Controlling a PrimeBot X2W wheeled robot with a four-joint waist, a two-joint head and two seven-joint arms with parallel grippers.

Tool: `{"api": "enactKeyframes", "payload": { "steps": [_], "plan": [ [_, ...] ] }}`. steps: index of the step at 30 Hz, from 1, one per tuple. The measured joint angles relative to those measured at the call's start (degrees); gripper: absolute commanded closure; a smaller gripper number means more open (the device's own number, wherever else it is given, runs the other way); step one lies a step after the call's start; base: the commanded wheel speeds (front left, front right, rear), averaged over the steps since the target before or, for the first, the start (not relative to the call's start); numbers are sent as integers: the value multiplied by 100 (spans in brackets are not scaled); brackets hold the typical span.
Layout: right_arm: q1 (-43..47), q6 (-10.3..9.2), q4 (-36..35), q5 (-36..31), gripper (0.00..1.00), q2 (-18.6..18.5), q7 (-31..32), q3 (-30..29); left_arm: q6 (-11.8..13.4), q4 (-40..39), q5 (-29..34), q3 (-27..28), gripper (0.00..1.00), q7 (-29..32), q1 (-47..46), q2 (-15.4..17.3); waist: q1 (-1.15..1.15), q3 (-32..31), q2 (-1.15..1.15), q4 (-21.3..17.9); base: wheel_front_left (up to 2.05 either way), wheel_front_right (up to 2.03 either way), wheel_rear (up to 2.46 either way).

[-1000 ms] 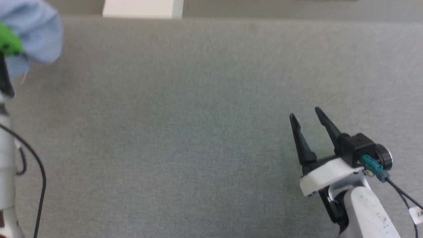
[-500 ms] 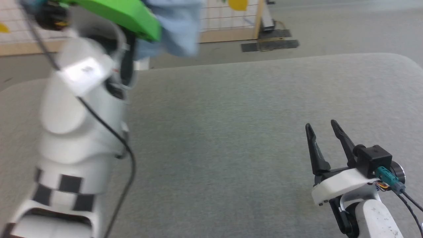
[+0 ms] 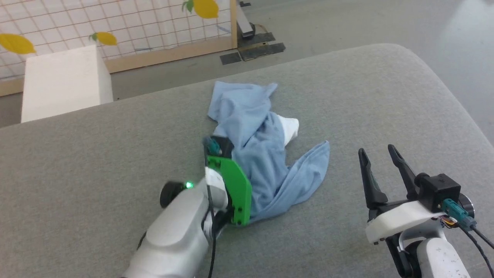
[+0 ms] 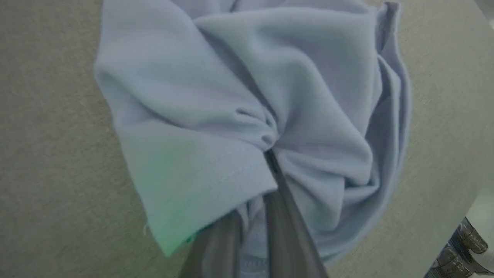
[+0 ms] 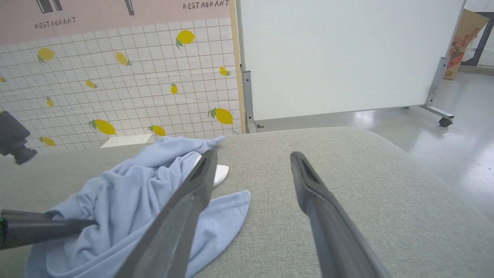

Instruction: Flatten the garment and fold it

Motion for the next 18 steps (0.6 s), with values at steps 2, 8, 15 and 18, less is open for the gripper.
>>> {"api": "enactKeyframes", "payload": {
  "steps": [2, 8, 15, 18],
  "plan": [
    [19, 0, 1, 9, 0, 0, 1, 1, 3, 109, -1, -97, 100, 330, 35, 0, 0, 19, 0, -33, 0, 0, 0],
    [86, 0, -1, 47, 0, 2, 24, 36, 160, -129, -80, -67, 0, 374, 111, 20, 0, 20, 0, 131, 0, 0, 0],
    [91, 0, -70, 5, 0, 2, 38, -29, 364, -1181, 104, 531, 0, -1726, 300, 409, 0, -52, 0, 484, 0, 0, 0],
    [113, 0, -133, -10, 0, 2, 53, -55, 475, -1540, 293, 788, 0, -2738, 409, 638, 0, -105, 0, 667, 0, 0, 0]
  ]
}}
